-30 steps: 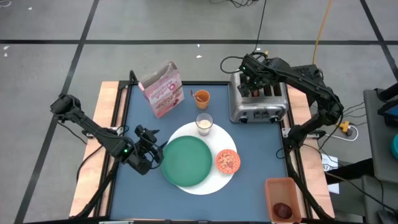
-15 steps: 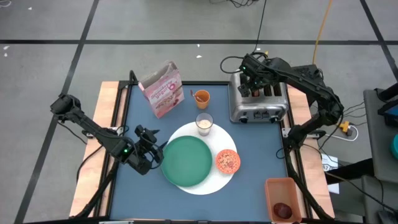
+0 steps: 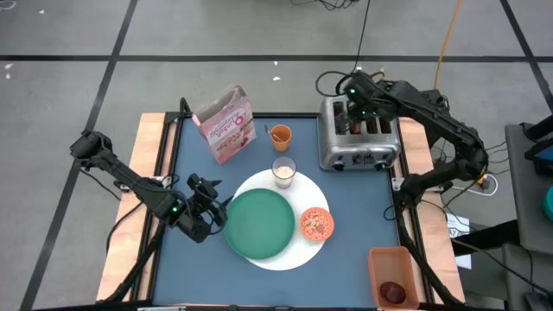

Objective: Arrange a breakfast setting
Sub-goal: Put the bread on the green plate

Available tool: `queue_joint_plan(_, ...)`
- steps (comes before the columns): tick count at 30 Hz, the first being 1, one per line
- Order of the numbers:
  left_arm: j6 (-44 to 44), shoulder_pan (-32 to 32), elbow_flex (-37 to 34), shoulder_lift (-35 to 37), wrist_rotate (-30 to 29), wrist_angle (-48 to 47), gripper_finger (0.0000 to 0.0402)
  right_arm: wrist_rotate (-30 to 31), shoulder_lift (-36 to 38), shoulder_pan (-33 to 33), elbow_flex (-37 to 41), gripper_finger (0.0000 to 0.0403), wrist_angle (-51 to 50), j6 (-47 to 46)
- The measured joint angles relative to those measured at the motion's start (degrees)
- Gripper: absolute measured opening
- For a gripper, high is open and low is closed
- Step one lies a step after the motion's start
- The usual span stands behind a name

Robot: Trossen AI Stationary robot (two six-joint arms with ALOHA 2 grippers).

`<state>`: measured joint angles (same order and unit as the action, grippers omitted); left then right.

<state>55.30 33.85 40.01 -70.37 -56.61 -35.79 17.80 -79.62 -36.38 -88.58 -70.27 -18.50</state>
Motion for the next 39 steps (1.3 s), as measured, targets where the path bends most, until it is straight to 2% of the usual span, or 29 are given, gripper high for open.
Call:
queue_joint_plan(13,0.0,0.0,0.0,0.0,0.0,0.0,0.0322,-0.3,10.5,0.1,0.0,0.0057,6.2,1.5)
queue_joint_plan(22,0.0,0.0,0.0,0.0,0.0,0.0,0.0321,-12.0,14.6,2.5,0.0,0.0057,14.2,4.7)
queue_joint_plan(26,0.0,0.0,0.0,0.0,0.0,0.0,0.0321,-16.5,15.0,5.8,0.0,0.0057,18.3,5.6)
queue_joint_plan(39,0.0,0.0,0.0,0.0,0.0,0.0,0.0321,-16.6,10.2,21.6,-0.1,0.0057,26.5,9.1)
